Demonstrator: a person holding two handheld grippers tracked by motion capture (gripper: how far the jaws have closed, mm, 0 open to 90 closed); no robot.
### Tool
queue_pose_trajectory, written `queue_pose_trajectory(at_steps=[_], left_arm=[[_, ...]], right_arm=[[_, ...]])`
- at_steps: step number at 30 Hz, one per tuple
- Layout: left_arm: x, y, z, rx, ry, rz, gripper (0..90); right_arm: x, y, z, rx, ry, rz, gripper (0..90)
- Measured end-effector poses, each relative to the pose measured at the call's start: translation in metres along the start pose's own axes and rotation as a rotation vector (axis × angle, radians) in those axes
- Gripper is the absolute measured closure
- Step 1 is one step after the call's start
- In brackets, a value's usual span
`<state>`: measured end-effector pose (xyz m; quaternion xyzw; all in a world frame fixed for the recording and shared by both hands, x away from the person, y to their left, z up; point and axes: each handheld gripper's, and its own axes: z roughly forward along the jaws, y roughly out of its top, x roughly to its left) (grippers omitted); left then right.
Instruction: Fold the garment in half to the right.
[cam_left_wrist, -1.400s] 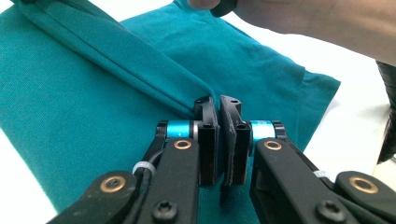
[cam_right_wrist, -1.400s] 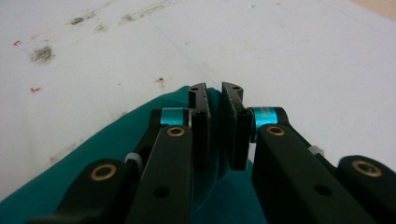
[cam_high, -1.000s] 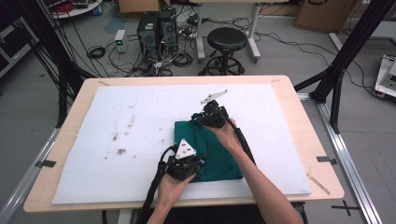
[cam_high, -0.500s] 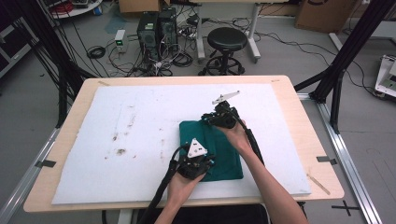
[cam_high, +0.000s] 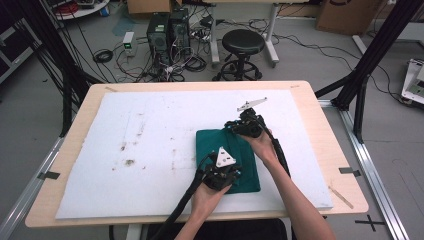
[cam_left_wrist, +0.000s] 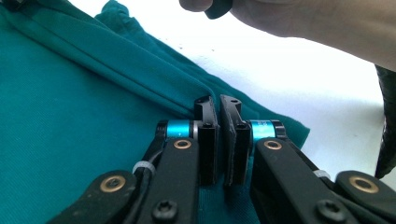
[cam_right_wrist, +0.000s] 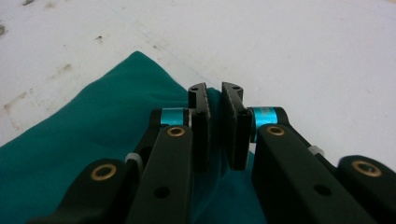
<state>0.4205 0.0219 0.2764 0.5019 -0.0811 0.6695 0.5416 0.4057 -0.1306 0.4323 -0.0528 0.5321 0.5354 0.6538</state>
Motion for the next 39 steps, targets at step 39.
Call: queue_pose_trajectory(at_steps=[39], left_arm=[[0.004,0.008,-0.019,-0.068,0.003,0.02,56.3]], right_arm=[[-0.014,-0.024,-0.028,-0.053,-0.101,0.084,51.8]])
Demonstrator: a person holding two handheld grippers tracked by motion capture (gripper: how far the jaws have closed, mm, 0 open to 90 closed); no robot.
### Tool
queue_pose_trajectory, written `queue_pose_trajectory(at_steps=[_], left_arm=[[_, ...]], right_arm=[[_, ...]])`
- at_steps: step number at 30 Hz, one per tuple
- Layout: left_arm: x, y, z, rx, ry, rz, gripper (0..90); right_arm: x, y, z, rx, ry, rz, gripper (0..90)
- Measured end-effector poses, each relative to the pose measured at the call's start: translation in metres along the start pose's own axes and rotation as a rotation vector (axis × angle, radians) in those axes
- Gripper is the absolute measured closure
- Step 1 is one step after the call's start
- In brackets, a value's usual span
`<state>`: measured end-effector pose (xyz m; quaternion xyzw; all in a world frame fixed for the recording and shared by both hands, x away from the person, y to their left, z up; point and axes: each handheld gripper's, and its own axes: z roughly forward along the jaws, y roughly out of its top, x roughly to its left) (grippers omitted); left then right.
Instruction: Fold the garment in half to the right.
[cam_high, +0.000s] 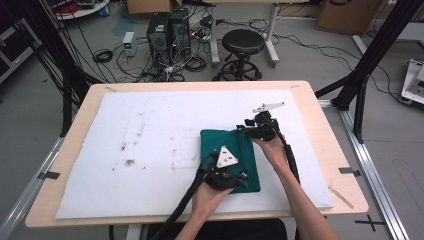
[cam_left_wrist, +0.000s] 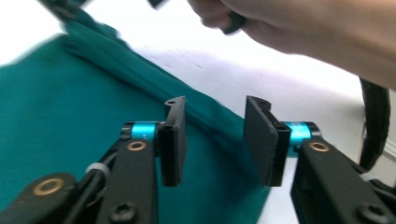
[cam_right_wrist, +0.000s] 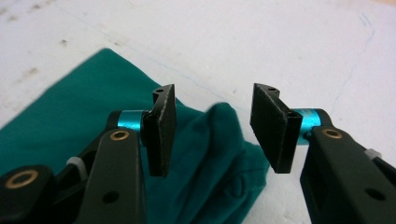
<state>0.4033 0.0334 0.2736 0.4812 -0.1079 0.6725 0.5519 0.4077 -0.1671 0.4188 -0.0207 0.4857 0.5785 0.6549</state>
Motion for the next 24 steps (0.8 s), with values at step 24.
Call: queue_pose_trajectory(at_steps=[24], left_arm=[[0.102,0.0,-0.02,-0.046,0.198,-0.115,67.9]], right_arm=[[-0.01,-0.012,-0.002,0.054,-0.14,0.071,55.4]])
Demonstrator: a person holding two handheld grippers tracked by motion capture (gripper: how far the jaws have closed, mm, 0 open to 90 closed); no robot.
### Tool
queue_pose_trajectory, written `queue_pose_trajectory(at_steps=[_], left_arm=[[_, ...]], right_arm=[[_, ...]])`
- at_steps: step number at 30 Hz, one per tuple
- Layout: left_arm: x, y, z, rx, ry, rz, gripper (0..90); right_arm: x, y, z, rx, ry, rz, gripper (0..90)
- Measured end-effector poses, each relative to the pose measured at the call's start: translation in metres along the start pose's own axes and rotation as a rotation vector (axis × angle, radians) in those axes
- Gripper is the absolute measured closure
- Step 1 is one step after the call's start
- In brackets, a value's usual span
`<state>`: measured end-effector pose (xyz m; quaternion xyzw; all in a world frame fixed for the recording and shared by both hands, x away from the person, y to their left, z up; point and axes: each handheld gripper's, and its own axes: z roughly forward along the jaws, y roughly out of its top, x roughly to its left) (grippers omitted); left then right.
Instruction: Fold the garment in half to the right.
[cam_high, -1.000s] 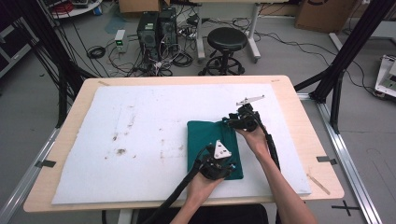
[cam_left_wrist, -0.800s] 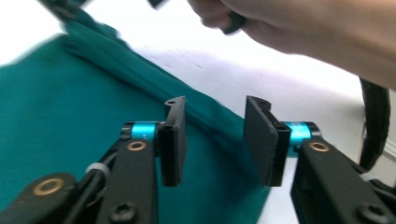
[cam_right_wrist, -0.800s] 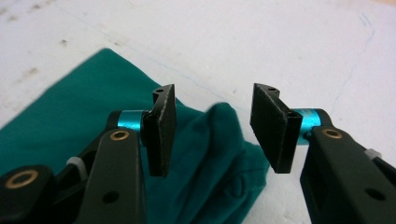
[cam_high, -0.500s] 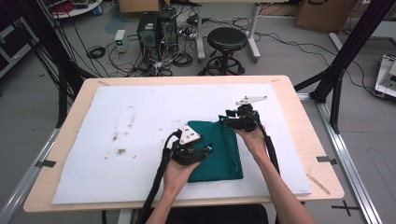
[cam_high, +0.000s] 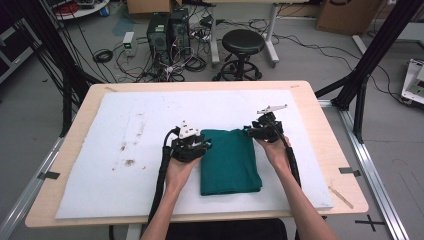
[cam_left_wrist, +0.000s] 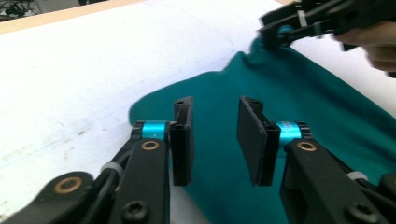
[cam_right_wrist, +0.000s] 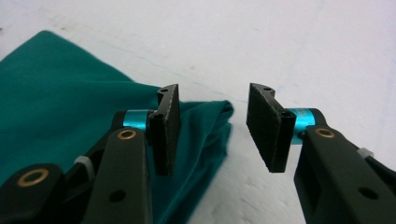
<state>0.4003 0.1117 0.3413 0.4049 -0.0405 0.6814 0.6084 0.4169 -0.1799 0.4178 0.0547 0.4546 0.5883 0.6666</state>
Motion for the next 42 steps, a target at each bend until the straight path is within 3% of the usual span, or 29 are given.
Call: queue_pose_trajectory(at_steps=[3,6,10,15,19,22,28,31,35,37,39,42], left_arm=[[0.008,-0.002,0.01,0.008,0.014,-0.01,71.3],[0.014,-0.001,0.022,0.002,0.03,-0.011,72.0],[0.021,0.006,0.038,-0.016,0.029,-0.018,72.3],[0.027,0.005,0.058,0.071,0.089,-0.009,72.2],[0.031,0.002,0.059,0.11,0.168,0.002,71.5],[0.032,0.0,0.062,0.125,0.168,-0.015,70.8],[0.032,-0.002,0.064,0.131,0.189,0.001,70.7],[0.029,0.001,0.056,0.11,0.189,0.009,68.8],[0.023,0.002,0.032,0.023,0.136,0.015,66.9],[0.018,0.0,0.021,0.005,0.076,0.027,66.6],[0.011,-0.004,0.014,0.003,0.006,0.038,66.8],[-0.001,-0.012,0.01,0.064,-0.059,0.094,68.0]], right_arm=[[-0.005,-0.001,-0.006,-0.041,0.012,0.045,55.2],[-0.003,0.0,-0.006,-0.07,0.037,0.039,55.6],[-0.007,-0.002,0.004,-0.029,0.012,0.051,55.6],[-0.01,-0.005,0.011,0.001,-0.011,0.065,55.5],[-0.011,-0.007,0.014,0.02,-0.037,0.065,55.8],[-0.013,-0.011,0.018,0.035,-0.04,0.074,57.4],[-0.02,-0.015,0.024,0.034,-0.039,0.105,57.8],[-0.019,-0.015,0.019,0.025,-0.036,0.132,55.0],[-0.014,-0.017,0.0,-0.049,-0.05,0.148,49.9],[-0.01,-0.02,-0.012,-0.093,-0.06,0.143,49.2],[-0.004,-0.023,-0.025,-0.125,-0.049,0.124,50.1],[0.011,-0.032,-0.038,-0.135,0.038,0.045,55.1]])
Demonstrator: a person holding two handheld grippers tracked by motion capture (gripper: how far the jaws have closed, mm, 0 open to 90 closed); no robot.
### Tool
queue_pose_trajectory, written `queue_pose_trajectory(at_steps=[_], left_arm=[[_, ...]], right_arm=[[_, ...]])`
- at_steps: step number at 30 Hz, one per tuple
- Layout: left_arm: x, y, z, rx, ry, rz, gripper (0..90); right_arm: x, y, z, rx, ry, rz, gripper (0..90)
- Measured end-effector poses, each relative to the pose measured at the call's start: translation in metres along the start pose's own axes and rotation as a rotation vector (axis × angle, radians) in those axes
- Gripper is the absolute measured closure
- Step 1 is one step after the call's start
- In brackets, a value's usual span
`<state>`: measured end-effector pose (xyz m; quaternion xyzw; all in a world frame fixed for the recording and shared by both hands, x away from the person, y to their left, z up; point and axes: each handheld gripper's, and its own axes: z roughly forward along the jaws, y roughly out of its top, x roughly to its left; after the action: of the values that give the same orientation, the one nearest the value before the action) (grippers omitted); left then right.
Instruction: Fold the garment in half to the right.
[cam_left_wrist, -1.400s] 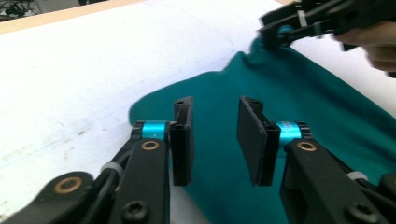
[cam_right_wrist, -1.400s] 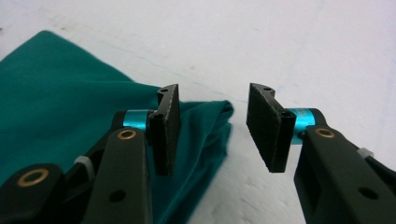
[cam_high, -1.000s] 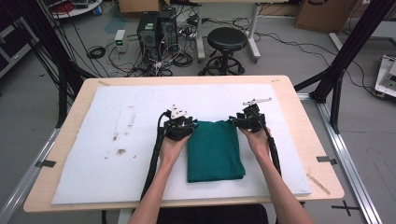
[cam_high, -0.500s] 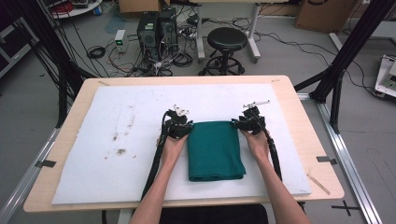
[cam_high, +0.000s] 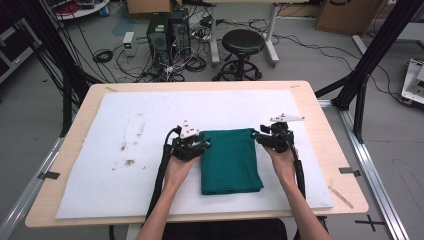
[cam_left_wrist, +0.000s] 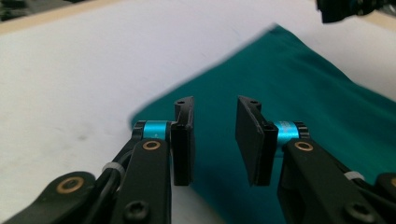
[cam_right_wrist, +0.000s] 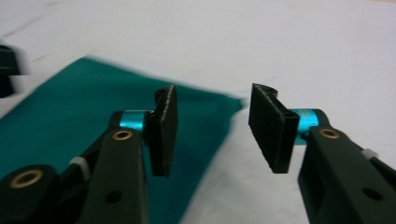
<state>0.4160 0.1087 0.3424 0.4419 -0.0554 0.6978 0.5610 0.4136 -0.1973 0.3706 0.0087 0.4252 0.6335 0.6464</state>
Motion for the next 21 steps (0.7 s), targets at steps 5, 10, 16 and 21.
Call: queue_pose_trajectory(at_steps=[5,10,16,21], left_arm=[[-0.006,-0.012,0.006,0.072,0.001,0.007,70.3],[-0.008,-0.017,0.008,0.094,0.026,0.027,70.8],[-0.019,-0.017,-0.017,0.02,-0.04,0.044,67.9],[-0.037,-0.026,-0.035,0.014,-0.144,0.094,60.1]], right_arm=[[0.022,-0.023,0.002,0.094,0.085,-0.103,63.5],[0.018,-0.039,0.012,0.156,0.096,-0.08,64.7],[0.023,-0.04,-0.006,0.124,0.123,-0.076,57.4],[0.037,-0.051,-0.025,0.105,0.169,-0.119,55.7]])
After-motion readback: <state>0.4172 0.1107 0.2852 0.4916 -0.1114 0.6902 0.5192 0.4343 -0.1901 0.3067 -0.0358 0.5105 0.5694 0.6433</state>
